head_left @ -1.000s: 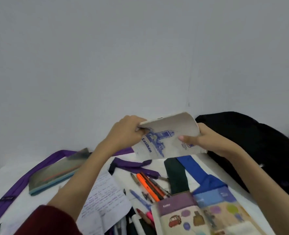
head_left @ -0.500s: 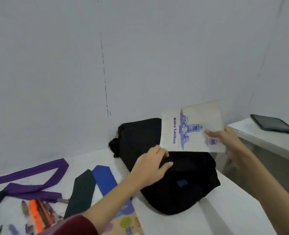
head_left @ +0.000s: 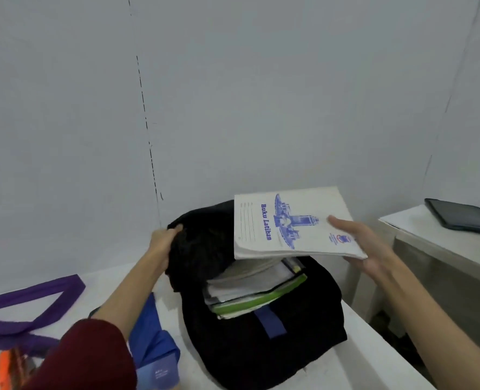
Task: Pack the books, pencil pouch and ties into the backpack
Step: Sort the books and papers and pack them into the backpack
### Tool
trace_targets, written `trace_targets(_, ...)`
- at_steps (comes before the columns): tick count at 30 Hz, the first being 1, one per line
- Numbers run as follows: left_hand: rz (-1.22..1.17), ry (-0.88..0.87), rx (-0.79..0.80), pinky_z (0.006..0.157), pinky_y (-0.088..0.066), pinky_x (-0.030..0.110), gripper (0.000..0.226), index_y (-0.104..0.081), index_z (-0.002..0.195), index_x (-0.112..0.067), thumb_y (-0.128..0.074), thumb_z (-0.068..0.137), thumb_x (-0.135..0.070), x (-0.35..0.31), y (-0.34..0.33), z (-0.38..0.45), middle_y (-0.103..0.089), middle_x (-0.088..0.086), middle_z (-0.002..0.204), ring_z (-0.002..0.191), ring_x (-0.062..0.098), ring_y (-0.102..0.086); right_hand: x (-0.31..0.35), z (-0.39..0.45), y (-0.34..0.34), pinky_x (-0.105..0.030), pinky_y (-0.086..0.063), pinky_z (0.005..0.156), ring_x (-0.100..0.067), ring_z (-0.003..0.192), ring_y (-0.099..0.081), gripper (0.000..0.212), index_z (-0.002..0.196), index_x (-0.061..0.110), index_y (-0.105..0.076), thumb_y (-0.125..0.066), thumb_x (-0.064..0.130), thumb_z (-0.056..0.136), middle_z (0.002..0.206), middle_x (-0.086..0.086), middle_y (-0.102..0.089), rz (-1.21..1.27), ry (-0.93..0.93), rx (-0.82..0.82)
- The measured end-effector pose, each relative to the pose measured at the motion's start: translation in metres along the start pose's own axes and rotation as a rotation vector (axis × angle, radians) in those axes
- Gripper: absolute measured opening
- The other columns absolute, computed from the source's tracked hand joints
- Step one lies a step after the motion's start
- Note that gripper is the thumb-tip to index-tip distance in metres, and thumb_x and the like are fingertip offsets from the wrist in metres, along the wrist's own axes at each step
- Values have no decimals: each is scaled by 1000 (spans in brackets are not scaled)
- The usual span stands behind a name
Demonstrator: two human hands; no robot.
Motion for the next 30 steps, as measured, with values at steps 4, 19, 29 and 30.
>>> trace_targets(4,20,-95,-116,61,-40,27,13,-55,81,1,-55,92,-6,-75,16,16,-54,9,82,66,18,-50,-9,12,-4,-30,-58,52,-25,62,-71,37,91,-7,-68,-79,9,60,85,-20,-72,-166,-101,114)
trace_targets(19,1012,-932,-136,60,-31,32,45,-33,57,-13,-39,99,-29,-218,-130,-59,-43,3,62,65,29,-45,-139,92,-63,-39,-56,61,-33,82,-61,27,121,-9,-49,-38,3,99,101,-22,-64,260,-112,-176)
trace_targets(29,1126,-1042,-189,61,-32,32,34,-50,74,-3,-37,98,-24,-230,-130,-67,-49,11,74,68,32,-46,-98,69,-103,-25,-40,55,-11,53,-52,34,56,18,-55,-65,33,85,56,2,-56,-1140,330,2)
trace_targets(30,1124,-1043,-189,61,-32,32,34,-49,74,-3,-37,98,-24,-230,-131,-66,-50,11,74,68,33,-46,-90,65,-112,-26,-41,66,-11,70,-56,23,71,20,-63,-64,37,86,72,4,-63,-1321,496,5)
Point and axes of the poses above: each hand's wrist, its own z-axis towards the middle knuckle, its own y-axis out of the back of the hand, x = y × z, the point moved 10 cm from there along z, towards the middle knuckle
